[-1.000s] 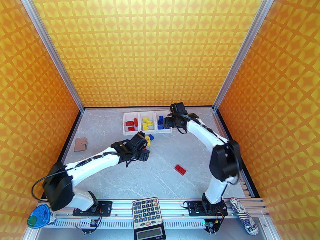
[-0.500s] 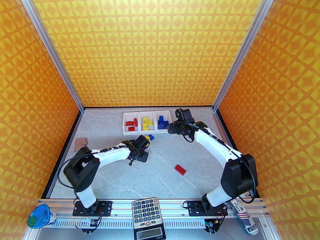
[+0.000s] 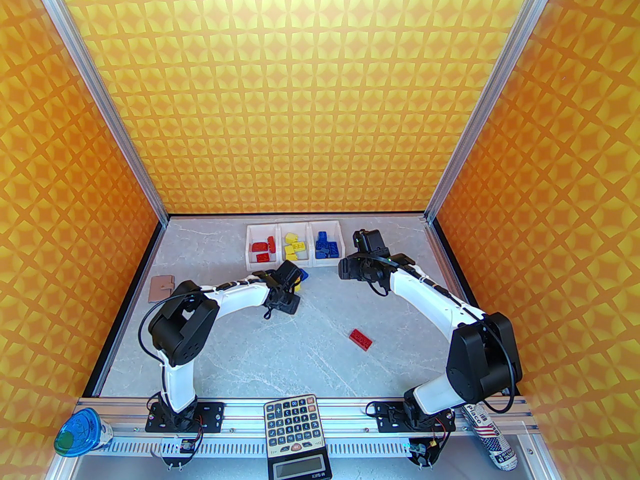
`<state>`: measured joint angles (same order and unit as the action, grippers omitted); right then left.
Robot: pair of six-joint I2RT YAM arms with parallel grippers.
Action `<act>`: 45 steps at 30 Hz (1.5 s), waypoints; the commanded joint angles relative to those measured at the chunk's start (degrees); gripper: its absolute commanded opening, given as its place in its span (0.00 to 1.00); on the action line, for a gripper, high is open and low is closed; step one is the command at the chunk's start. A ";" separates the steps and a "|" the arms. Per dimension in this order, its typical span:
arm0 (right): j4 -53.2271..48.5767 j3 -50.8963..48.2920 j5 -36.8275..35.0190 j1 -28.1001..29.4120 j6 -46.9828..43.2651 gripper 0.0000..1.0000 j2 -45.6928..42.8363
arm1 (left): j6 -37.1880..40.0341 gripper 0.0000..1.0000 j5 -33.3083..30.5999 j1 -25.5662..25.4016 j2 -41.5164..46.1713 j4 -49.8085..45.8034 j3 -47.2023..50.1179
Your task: Sort the legos into containers by color
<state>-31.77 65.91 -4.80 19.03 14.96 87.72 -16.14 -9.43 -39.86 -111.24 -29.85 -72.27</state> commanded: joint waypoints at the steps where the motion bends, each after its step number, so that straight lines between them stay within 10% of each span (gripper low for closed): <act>1: 1.18 -0.68 -1.68 0.22 0.99 0.74 -2.04 | 1.31 0.67 0.89 0.39 -0.70 -1.48 -1.82; 22: 1.95 -3.38 -1.96 0.21 -0.77 0.74 -4.10 | -2.66 0.31 0.73 -0.60 8.94 -4.25 -0.18; 45: 1.75 -8.85 -0.04 0.21 -0.95 0.74 -11.14 | 3.70 0.29 -0.88 12.38 1.38 -8.90 -25.15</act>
<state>-30.37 58.52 -5.43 19.03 14.26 78.54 -14.46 -9.52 -29.52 -106.10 -38.85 -94.06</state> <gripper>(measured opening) 0.739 0.322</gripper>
